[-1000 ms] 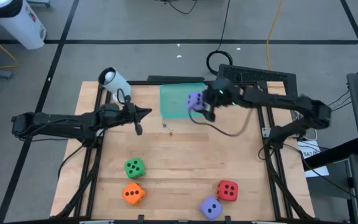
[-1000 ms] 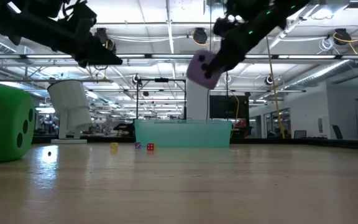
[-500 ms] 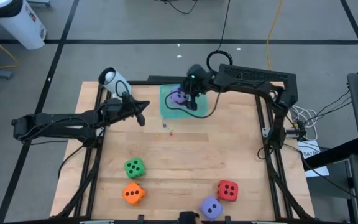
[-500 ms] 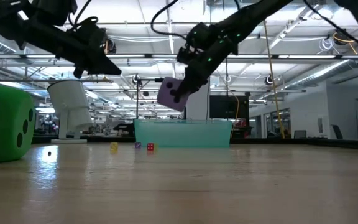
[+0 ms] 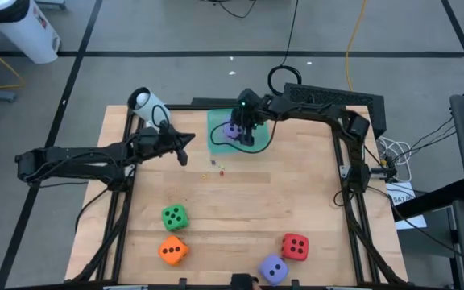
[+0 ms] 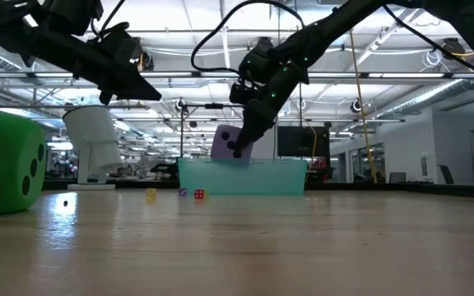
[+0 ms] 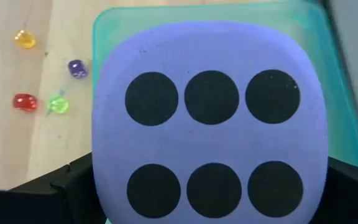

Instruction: Pick & Place Dice

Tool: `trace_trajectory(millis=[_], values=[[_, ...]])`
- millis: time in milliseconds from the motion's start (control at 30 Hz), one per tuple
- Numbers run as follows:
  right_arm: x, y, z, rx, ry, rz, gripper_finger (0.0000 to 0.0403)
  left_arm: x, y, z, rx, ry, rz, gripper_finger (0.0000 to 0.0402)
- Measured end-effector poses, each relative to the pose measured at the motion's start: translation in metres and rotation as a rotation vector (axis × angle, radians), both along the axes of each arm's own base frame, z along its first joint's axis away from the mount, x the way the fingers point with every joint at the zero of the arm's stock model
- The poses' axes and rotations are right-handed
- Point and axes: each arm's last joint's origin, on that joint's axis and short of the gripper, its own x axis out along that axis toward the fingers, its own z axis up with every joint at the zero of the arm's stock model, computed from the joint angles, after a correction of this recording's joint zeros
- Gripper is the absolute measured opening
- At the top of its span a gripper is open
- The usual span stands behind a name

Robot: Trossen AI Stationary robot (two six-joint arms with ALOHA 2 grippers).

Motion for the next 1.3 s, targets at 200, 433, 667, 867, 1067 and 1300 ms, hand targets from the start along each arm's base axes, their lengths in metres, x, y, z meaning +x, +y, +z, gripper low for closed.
trace_trajectory(millis=[200, 433, 667, 867, 1067, 1300], values=[[0.000, 0.016, -0.012, 0.036, 0.047, 0.039, 0.0393, 0.001, 0.000, 0.004, 0.012, -0.040, -0.001, 0.0023], [0.000, 0.035, -0.028, 0.064, 0.103, 0.071, 0.0393, 0.001, 0.000, 0.004, 0.016, -0.043, -0.001, 0.0023], [0.004, 0.049, -0.027, 0.137, 0.097, 0.081, 0.0393, 0.001, 0.000, 0.004, 0.016, -0.042, -0.002, 0.0024], [0.010, 0.056, -0.023, -0.011, 0.098, 0.074, 0.0393, 0.002, -0.001, 0.004, 0.016, -0.040, -0.057, 0.0023], [0.016, 0.035, -0.007, -0.057, -0.036, 0.036, 0.0393, 0.007, -0.001, -0.001, 0.009, -0.020, -0.102, 0.0004], [0.017, 0.017, -0.002, 0.034, -0.153, 0.026, 0.0393, 0.025, 0.005, -0.015, 0.022, 0.013, -0.109, 0.0004]])
